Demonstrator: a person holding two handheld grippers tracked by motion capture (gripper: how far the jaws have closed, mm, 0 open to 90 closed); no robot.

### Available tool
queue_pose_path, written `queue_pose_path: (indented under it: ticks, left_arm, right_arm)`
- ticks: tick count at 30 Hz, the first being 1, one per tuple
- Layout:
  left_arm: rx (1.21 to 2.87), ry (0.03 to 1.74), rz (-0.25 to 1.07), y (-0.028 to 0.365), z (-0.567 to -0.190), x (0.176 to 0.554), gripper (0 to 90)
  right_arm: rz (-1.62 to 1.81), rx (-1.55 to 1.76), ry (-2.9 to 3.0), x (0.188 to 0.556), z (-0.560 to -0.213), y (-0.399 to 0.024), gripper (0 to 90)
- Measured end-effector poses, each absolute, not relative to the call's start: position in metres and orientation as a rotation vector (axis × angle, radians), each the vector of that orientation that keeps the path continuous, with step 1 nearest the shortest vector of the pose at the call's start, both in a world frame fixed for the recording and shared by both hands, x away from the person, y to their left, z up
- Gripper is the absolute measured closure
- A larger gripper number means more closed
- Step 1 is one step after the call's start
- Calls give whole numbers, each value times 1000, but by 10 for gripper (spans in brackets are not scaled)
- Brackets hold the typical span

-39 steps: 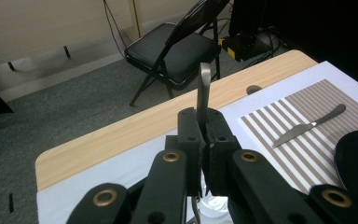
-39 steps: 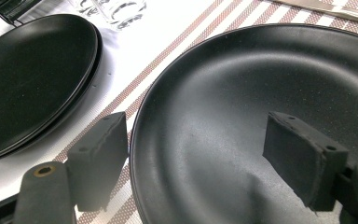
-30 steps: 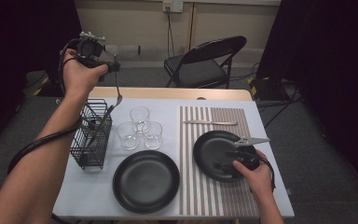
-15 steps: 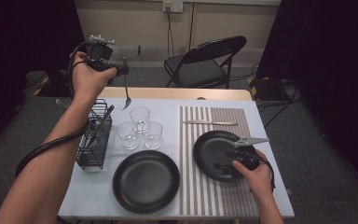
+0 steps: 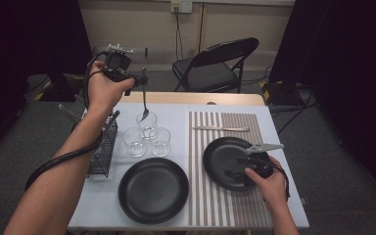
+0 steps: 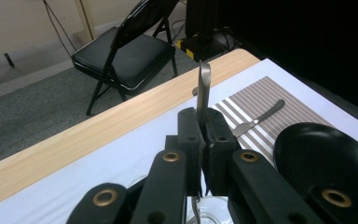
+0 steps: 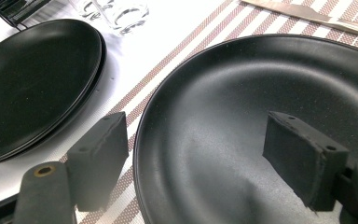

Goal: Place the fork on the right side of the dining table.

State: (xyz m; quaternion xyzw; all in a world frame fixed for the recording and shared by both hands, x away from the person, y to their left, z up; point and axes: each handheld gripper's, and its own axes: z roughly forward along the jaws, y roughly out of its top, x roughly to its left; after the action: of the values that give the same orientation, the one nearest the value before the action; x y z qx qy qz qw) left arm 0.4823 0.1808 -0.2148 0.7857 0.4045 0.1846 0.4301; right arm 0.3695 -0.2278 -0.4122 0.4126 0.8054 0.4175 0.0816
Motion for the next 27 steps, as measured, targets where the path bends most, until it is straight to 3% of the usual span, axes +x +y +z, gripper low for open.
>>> queue_pose_path:
  ticks: [27]
  left_arm:
    - [1987, 912, 373, 145, -229, 471, 871]
  right_arm:
    - [1251, 1224, 2415, 369, -411, -225, 212]
